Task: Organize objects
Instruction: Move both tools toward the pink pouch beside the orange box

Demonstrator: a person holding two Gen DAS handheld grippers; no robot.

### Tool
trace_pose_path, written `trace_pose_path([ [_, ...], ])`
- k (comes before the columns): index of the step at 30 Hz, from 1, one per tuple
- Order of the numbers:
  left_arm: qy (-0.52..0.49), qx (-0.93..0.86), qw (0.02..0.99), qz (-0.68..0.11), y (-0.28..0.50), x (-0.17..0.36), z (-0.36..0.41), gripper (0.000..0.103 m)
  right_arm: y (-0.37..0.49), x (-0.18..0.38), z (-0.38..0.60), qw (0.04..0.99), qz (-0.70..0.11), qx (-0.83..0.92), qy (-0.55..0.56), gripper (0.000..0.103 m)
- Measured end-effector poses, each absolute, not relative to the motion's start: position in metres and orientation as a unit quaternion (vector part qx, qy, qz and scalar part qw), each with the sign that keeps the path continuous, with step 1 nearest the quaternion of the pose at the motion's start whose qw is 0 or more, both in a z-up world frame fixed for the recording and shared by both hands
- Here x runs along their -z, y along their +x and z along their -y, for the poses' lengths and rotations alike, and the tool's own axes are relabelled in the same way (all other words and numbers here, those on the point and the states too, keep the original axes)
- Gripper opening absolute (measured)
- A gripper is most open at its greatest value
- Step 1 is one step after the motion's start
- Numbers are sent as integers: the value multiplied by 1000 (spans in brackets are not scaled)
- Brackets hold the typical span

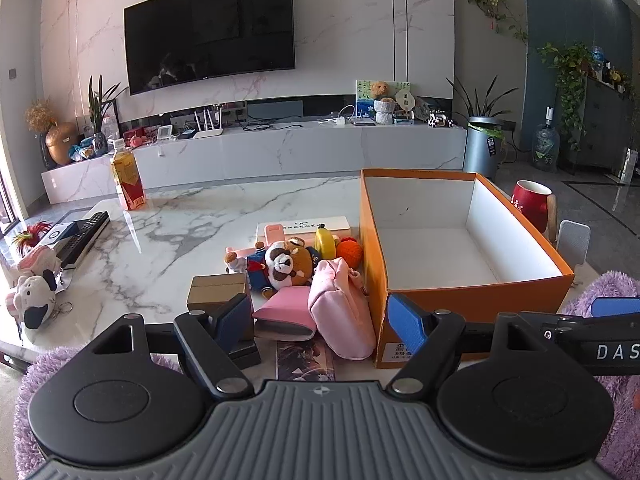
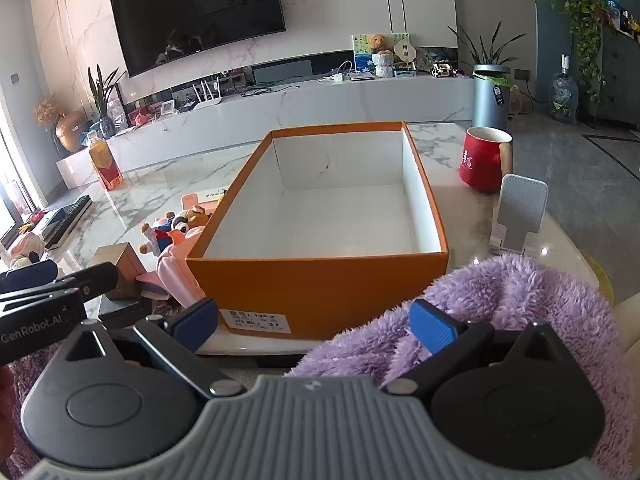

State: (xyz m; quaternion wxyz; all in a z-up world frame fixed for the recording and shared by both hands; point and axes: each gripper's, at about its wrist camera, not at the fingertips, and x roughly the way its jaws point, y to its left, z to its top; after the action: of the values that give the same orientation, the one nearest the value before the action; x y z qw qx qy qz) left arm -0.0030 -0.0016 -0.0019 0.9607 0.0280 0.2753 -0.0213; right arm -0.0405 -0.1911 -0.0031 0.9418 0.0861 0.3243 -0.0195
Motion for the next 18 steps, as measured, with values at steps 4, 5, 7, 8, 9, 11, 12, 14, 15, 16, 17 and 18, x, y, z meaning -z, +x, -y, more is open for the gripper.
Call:
trace_pose_path([
  [4,25,22,960,-279,-2,3,-1,89,-40,4,189,941,-327,18,83,102],
  [5,25,21,960,-280,-1,3,-1,89,-40,4,189,941,-327,17,82,102],
  [7,26,20,959,-281,-1,3,-1,89,-41,4,188,941,-328,17,81,102],
  [8,27,20,959,-281,-1,4,-1,89,-40,4,188,941,-328,16,80,102],
  [9,27,20,959,-281,-1,4,-2,89,-40,4,187,941,-329,16,80,102],
  [11,27,20,959,-282,-1,5,-2,89,-40,5,187,940,-330,16,79,102],
  [12,28,19,959,-283,-1,5,-2,89,-40,5,187,940,-331,15,79,102],
  [14,29,18,958,-284,-2,6,-2,89,-40,5,186,940,-332,14,78,102],
  [15,29,18,958,-285,-2,6,-2,89,-40,5,186,940,-332,14,77,102],
  [16,29,17,958,-285,-2,6,-3,89,-40,6,185,940,-332,13,77,102],
  [17,28,17,958,-286,-2,7,-3,89,-40,6,185,940,-333,12,76,102],
  [18,28,16,958,-286,-2,7,-4,89,-40,6,184,940,-333,12,75,102],
])
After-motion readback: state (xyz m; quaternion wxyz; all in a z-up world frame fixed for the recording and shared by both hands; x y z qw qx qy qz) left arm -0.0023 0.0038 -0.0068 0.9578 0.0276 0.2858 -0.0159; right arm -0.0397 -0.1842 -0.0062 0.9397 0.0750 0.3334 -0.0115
